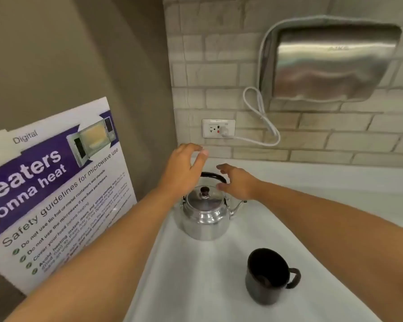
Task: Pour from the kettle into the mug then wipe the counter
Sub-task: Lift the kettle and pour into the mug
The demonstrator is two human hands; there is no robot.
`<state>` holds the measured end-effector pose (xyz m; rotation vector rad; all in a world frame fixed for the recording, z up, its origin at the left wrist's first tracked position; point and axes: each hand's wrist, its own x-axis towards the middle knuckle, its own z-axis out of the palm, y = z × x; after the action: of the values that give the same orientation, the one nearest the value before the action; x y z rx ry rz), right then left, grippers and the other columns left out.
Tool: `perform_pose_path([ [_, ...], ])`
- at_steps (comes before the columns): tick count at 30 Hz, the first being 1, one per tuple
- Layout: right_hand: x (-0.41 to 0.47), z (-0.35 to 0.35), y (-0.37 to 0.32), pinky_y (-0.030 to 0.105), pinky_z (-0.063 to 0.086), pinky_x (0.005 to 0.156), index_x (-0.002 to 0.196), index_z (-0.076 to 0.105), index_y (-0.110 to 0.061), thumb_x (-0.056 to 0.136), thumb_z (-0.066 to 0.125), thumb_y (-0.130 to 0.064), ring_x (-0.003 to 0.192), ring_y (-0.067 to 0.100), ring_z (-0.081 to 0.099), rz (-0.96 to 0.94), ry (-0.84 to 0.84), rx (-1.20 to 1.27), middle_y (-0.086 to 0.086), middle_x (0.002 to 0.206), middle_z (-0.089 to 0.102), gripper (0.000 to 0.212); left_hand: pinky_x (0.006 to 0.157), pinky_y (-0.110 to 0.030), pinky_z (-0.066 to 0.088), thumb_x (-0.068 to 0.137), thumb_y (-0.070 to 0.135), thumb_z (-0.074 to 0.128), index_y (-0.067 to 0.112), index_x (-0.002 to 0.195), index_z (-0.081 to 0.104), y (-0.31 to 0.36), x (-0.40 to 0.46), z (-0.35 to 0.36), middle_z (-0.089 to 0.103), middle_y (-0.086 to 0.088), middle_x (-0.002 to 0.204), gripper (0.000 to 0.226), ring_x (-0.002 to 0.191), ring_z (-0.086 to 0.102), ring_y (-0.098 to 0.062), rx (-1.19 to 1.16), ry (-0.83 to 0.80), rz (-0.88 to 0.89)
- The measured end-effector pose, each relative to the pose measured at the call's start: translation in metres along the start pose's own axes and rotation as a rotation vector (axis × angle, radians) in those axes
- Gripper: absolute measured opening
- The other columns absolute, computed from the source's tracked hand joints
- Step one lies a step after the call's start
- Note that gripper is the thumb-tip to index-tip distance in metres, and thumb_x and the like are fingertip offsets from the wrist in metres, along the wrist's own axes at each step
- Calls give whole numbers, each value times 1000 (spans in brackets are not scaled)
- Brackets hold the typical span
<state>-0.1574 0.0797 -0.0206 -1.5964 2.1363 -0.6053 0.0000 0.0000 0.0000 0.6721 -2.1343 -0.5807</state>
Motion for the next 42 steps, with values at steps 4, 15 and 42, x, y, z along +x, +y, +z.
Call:
perform_pose_path([
  [4, 19, 16, 0, 29, 43, 82, 125, 53, -8, 91, 53, -15, 106, 30, 58, -16, 131, -11, 15, 119, 61, 35, 85, -17, 33, 97, 38, 45, 15, 115, 62, -32, 6, 21, 61, -5, 120, 34, 103, 50, -8, -30, -56, -106],
  [15, 23, 17, 7, 25, 40, 68, 109, 62, -9, 89, 53, -13, 82, 20, 56, -70, 190, 52, 12, 101, 66, 22, 60, -35, 39, 94, 44, 40, 9, 57, 42, -77, 15, 56, 46, -9, 58, 51, 58, 43, -23, -118, -87, -438],
  [42, -198, 81, 112, 44, 47, 90, 71, 62, -11, 95, 44, -34, 81, 22, 61, 363, 447, 732, 5, 79, 65, 38, 58, -33, 32, 67, 42, 52, 21, 44, 35, 46, -48, -35, 24, 5, 46, 35, 55, 27, -20, -298, 219, -417],
])
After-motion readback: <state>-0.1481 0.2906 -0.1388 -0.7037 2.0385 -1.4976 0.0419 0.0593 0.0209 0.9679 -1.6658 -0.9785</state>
